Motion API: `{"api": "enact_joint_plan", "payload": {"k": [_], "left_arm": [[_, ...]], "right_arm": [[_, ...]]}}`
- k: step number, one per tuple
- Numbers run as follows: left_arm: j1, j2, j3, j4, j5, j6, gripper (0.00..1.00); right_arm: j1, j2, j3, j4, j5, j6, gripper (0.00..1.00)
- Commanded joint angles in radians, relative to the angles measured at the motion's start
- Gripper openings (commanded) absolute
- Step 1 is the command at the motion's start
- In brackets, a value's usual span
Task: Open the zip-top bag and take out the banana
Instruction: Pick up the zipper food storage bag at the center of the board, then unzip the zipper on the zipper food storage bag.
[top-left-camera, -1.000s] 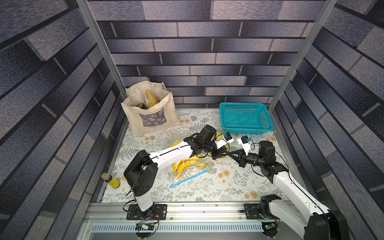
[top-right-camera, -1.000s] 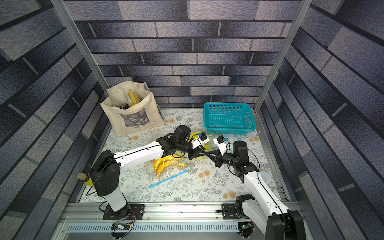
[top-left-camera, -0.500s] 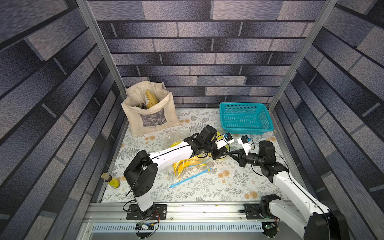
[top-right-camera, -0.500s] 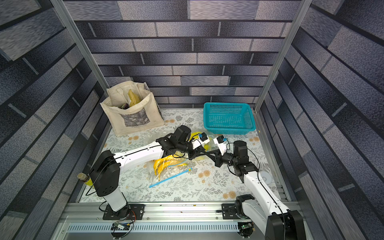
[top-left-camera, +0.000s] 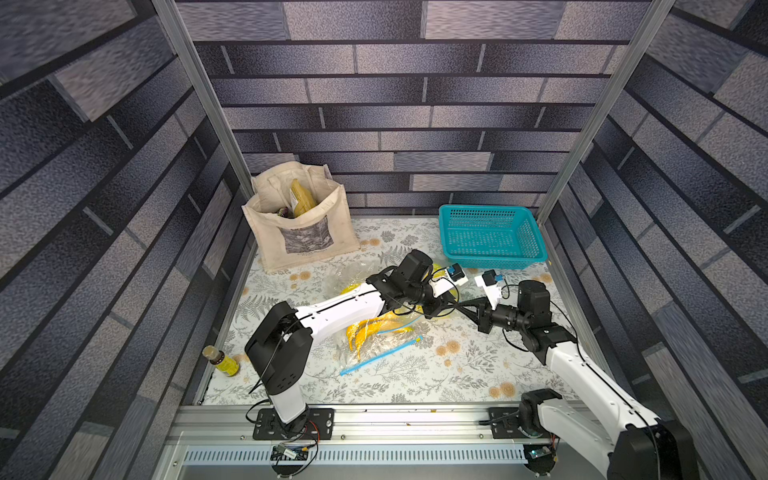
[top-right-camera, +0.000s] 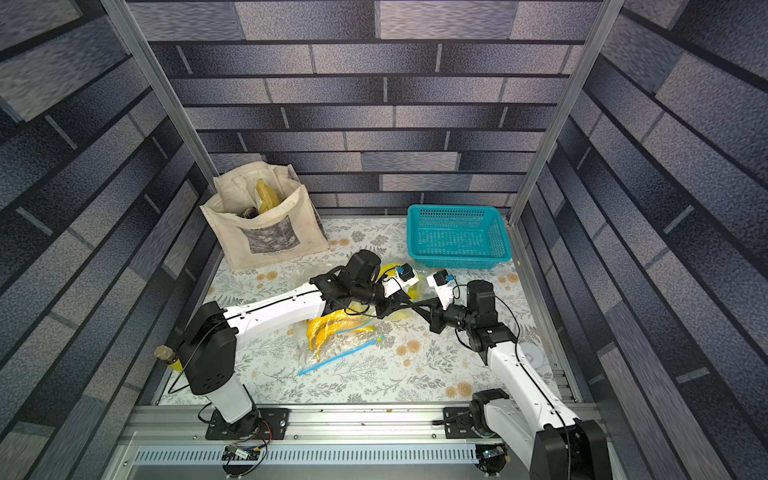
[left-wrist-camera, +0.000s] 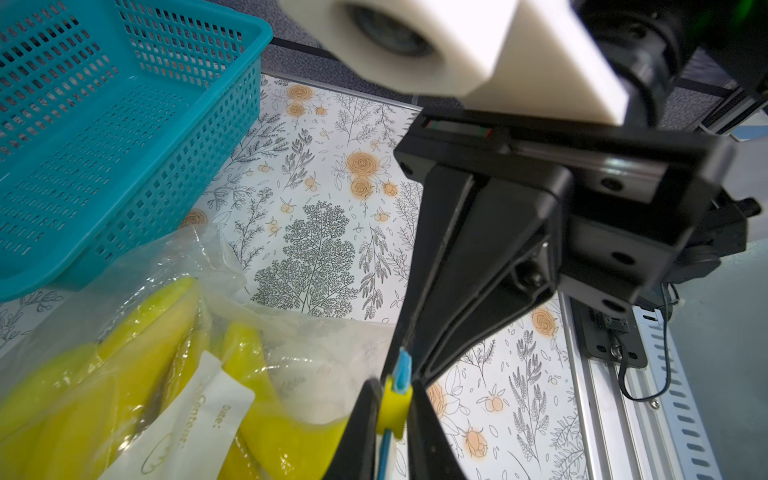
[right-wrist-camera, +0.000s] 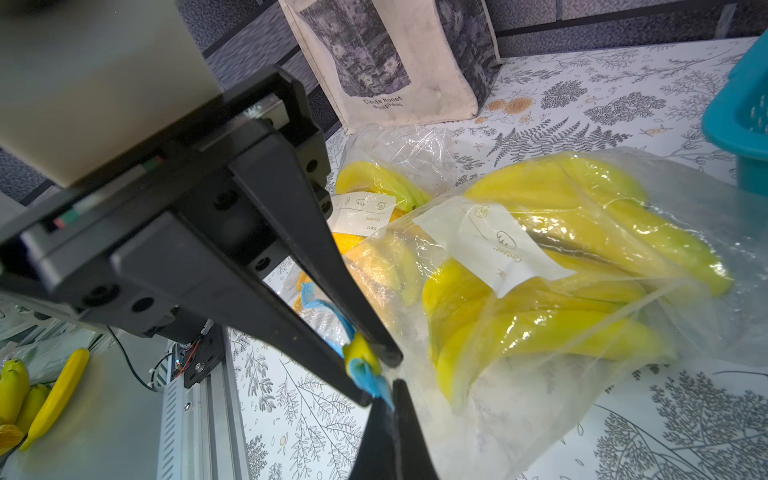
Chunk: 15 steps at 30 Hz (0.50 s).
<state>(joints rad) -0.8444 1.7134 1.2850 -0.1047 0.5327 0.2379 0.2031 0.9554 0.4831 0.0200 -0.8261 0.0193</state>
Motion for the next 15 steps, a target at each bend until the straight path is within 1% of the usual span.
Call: {"api": "enact_joint_plan", "payload": {"k": [1,4,13,15], "left_arm": [[-0.004,-0.043,0.02,0.013,-0.042,0.023,0.19],[-0.004,-0.045,0.02,0.013,-0.048,0.024,0.2],[-0.008,-0.032,0.032,0.002,-0.019,0.027,0.19],[-0.008,-0.025,0.043,-0.005,-0.013,0.026,0.21]], "right_arm": [[0.007,0.008,0.025,-0.031,-0.029,-0.019,0.0],[0.007,0.011,0.027,-0.036,-0.027,-0.018,0.0],[0.007,0.005,0.028,-0.04,-0.023,-0.019,0.0],[0.007,0.004,0.028,-0.039,-0.023,-0.018,0.0]]}}
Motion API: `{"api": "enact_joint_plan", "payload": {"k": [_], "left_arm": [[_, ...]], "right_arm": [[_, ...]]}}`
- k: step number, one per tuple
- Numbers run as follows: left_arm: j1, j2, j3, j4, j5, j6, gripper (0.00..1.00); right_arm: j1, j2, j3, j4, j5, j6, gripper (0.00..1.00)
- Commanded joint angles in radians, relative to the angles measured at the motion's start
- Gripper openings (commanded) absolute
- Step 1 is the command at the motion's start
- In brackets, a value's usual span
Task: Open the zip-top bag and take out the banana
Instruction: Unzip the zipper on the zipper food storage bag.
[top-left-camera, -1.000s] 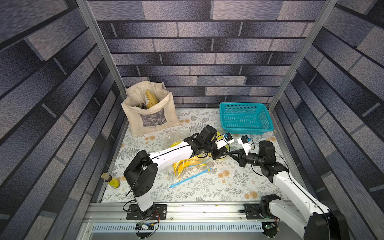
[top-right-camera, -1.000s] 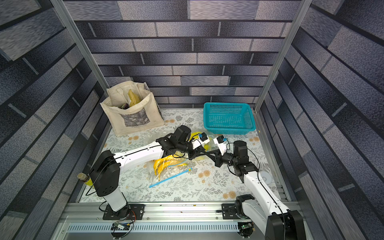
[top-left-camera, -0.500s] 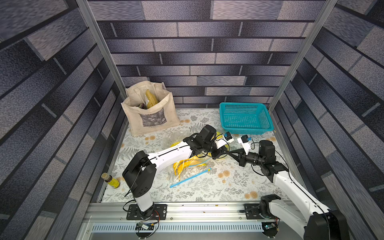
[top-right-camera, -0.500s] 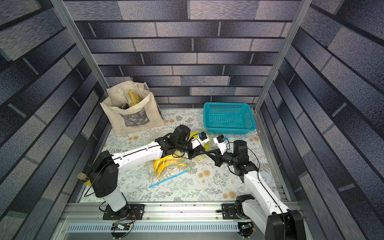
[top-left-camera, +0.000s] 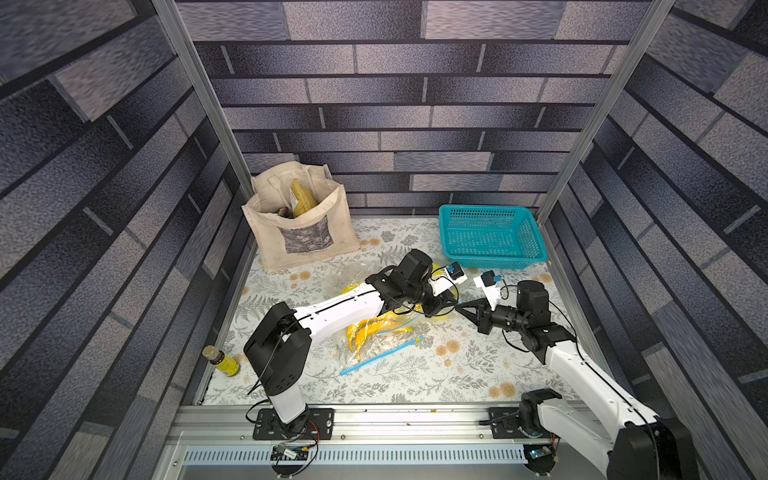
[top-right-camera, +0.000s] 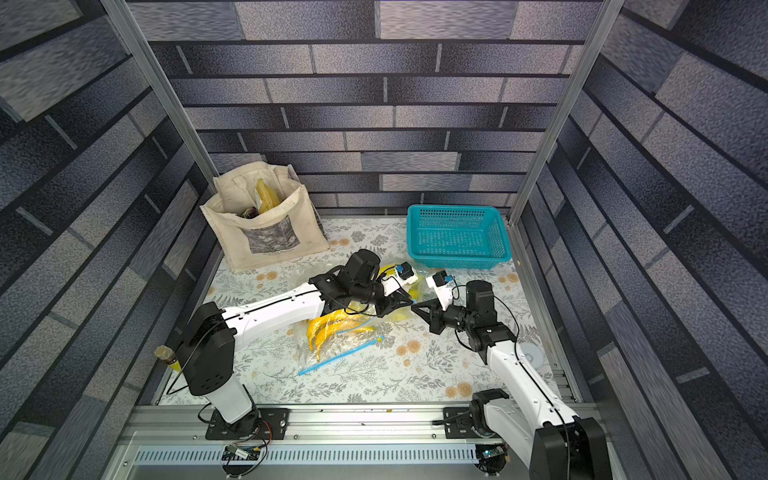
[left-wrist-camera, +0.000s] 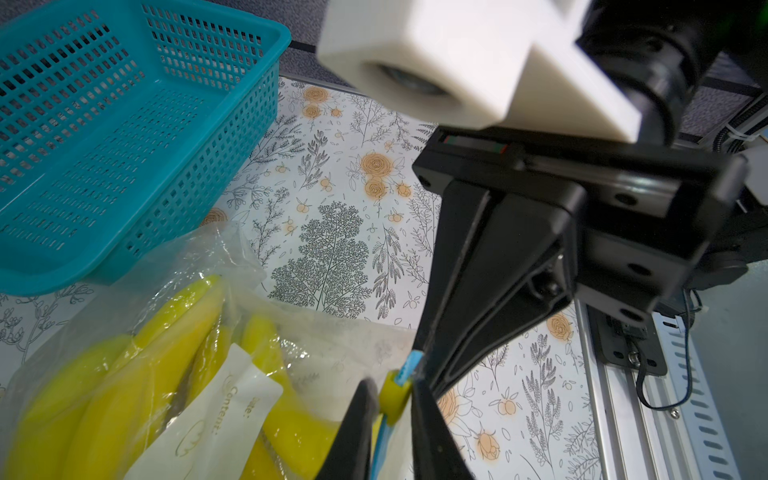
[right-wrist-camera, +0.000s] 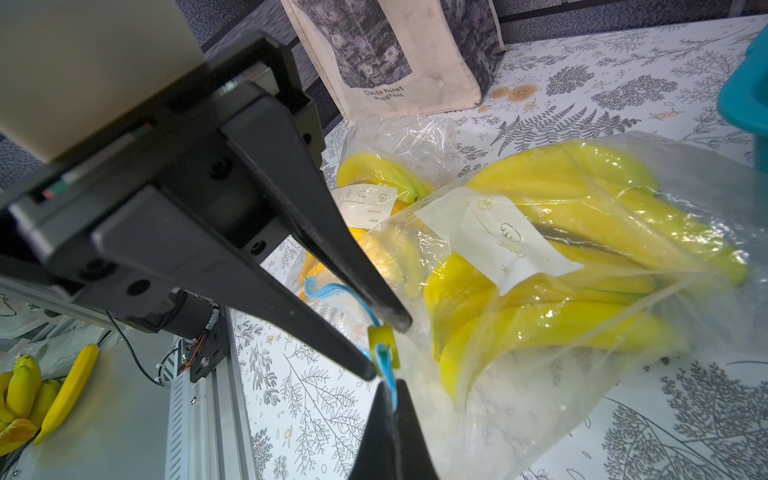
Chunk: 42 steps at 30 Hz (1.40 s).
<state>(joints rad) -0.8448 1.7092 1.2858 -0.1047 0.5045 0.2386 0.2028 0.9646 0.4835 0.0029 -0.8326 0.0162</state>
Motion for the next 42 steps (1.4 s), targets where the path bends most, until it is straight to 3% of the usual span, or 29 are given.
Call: {"api": "enact_joint_plan", "payload": {"k": [1,10,17,24,35,42], "left_arm": [[-0.009,-0.016,0.048,-0.01,0.019,0.025,0.23],[-0.01,-0.006,0.055,-0.018,0.031,0.024,0.2],[-0.011,0.001,0.048,-0.023,0.05,0.017,0.28],[-0.01,0.007,0.042,-0.023,0.051,0.019,0.28],[-0.004,0.029,0.04,-0.023,0.062,0.011,0.37],[-0.004,0.033,0.038,-0.02,0.062,0.008,0.3]], "right_arm": [[0.007,-0.006,0.028,-0.022,-0.016,-0.016,0.0],[0.007,-0.009,0.026,-0.021,-0.01,-0.016,0.0],[0.007,-0.018,0.024,-0.022,0.007,-0.016,0.0],[0.007,-0.021,0.026,-0.023,0.013,-0.016,0.0],[0.007,-0.025,0.024,-0.022,0.015,-0.015,0.0],[0.007,-0.023,0.021,-0.021,0.016,-0.016,0.0]]}}
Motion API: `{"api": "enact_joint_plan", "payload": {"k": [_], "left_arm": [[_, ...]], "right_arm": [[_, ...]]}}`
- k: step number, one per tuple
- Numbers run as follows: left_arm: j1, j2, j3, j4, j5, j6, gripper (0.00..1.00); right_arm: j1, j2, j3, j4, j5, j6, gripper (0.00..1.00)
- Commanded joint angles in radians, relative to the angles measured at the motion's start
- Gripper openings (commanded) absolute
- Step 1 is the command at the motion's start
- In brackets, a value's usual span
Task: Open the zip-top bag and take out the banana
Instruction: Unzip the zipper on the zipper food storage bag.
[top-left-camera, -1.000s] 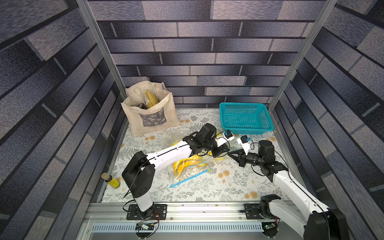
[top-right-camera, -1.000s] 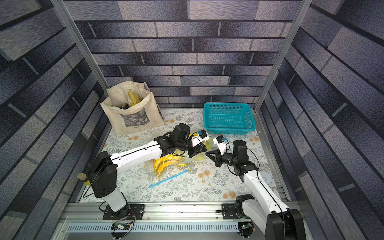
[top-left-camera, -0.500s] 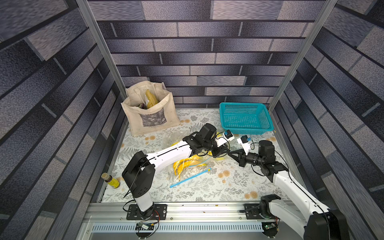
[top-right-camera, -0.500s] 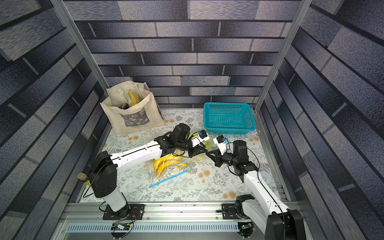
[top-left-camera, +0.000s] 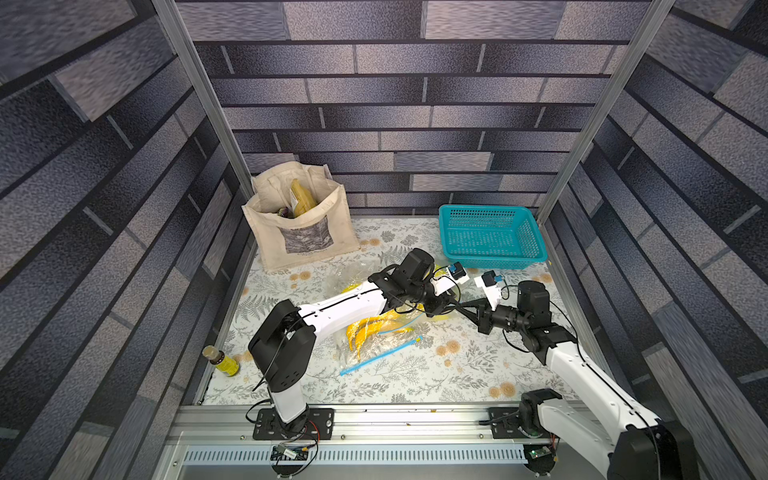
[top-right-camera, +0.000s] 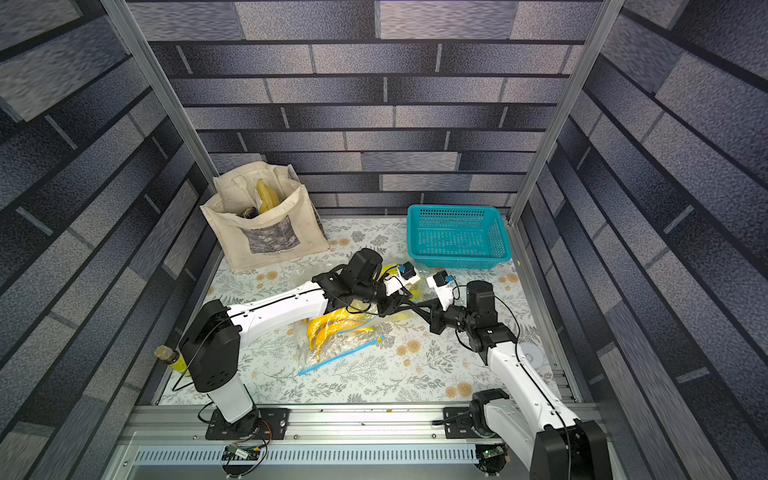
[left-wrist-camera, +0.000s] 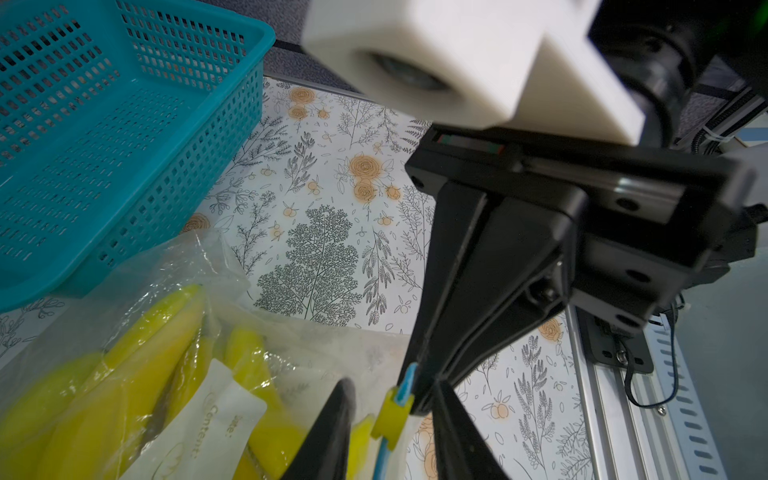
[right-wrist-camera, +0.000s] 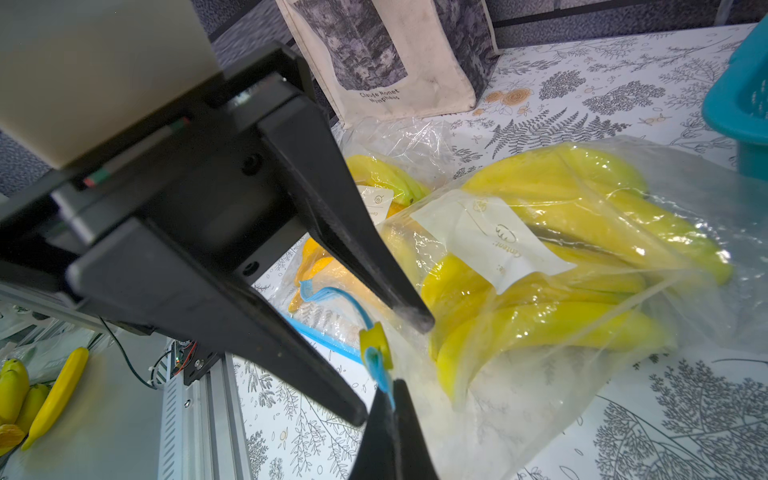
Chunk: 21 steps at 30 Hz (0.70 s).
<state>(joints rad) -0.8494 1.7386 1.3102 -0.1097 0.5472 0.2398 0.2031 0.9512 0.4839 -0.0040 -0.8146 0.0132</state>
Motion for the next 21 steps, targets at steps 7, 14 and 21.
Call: {"api": "enact_joint_plan", "payload": {"k": [7,14,21], "left_arm": [[0.001,-0.006,0.008,-0.013,0.012,0.009,0.23],[0.001,-0.007,0.008,-0.016,0.005,0.013,0.13],[0.0,-0.007,0.009,-0.018,0.004,0.015,0.07]], "right_arm": [[0.007,-0.009,0.022,-0.013,0.0,-0.013,0.0],[0.007,-0.009,0.021,-0.017,-0.002,-0.013,0.0],[0.006,-0.013,0.024,-0.02,0.006,-0.013,0.0]]}}
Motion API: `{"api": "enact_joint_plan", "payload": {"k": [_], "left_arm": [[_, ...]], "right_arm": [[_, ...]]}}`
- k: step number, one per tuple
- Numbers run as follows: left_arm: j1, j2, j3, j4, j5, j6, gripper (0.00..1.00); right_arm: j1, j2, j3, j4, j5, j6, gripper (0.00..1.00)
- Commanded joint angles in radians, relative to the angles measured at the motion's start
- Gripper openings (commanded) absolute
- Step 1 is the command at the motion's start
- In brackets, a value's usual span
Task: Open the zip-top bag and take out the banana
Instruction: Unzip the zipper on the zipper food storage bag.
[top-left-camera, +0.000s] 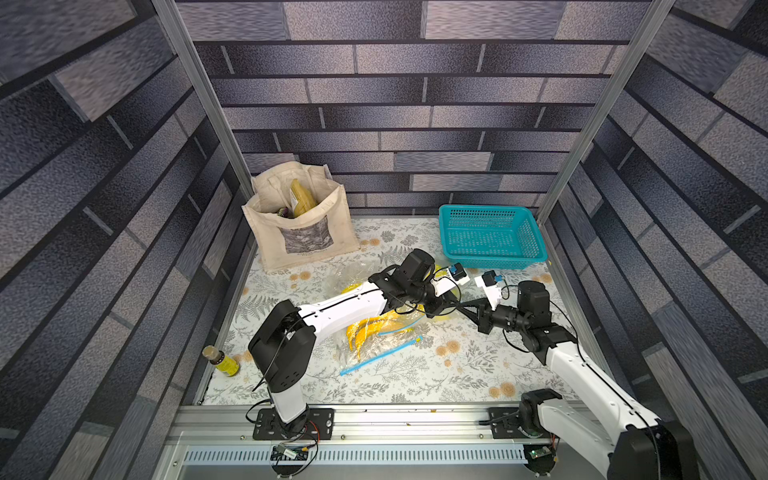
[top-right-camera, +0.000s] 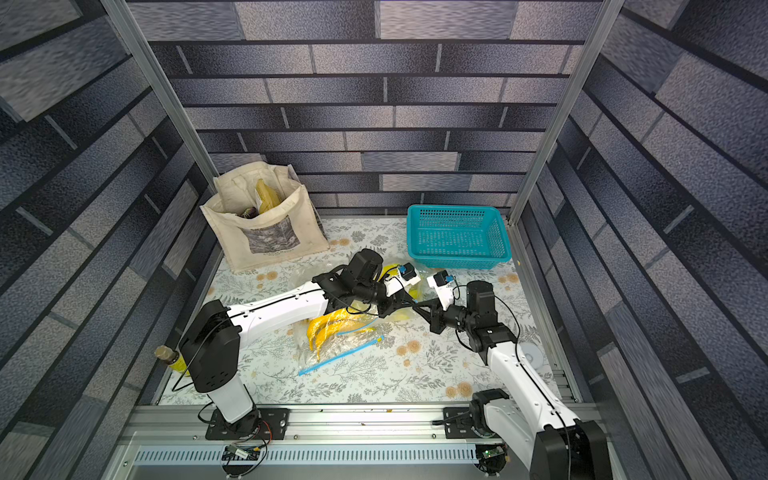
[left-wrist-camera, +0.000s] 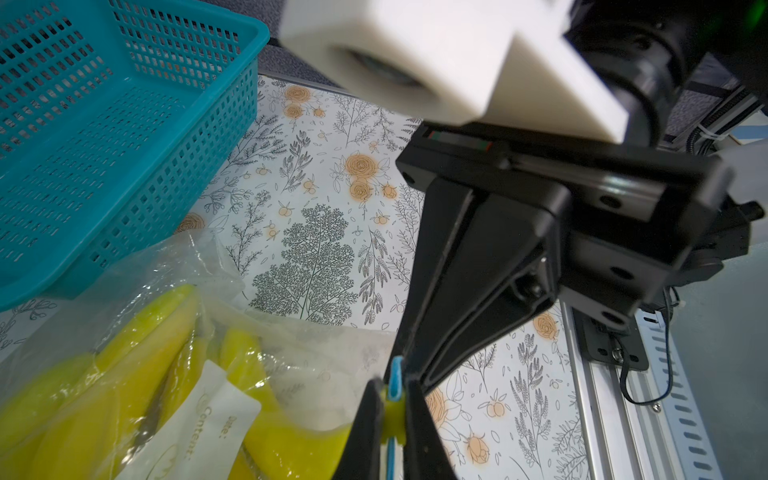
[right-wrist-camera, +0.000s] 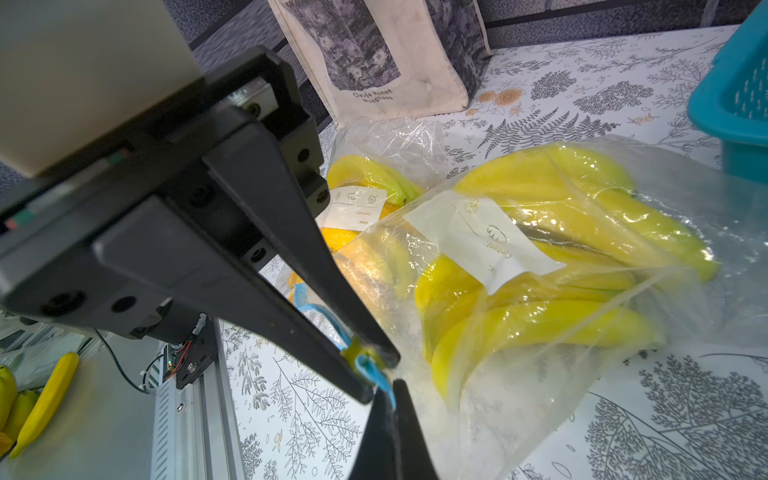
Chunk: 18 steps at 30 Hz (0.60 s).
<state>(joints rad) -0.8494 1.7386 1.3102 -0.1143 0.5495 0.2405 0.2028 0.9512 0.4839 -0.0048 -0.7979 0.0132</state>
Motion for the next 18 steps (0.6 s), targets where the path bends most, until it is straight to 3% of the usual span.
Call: {"api": "enact_joint_plan", "payload": {"k": [1,18], "left_arm": [[0.0,-0.007,0.009,-0.013,0.0,0.014,0.07],[-0.007,-0.064,-0.045,-0.042,-0.059,-0.008,0.07]], "right_arm": [[0.007,-0.015,0.024,-0.02,-0.003,-0.013,0.0],[0.006,-0.069,0.012,-0.013,0.089,-0.013,0.0]]}}
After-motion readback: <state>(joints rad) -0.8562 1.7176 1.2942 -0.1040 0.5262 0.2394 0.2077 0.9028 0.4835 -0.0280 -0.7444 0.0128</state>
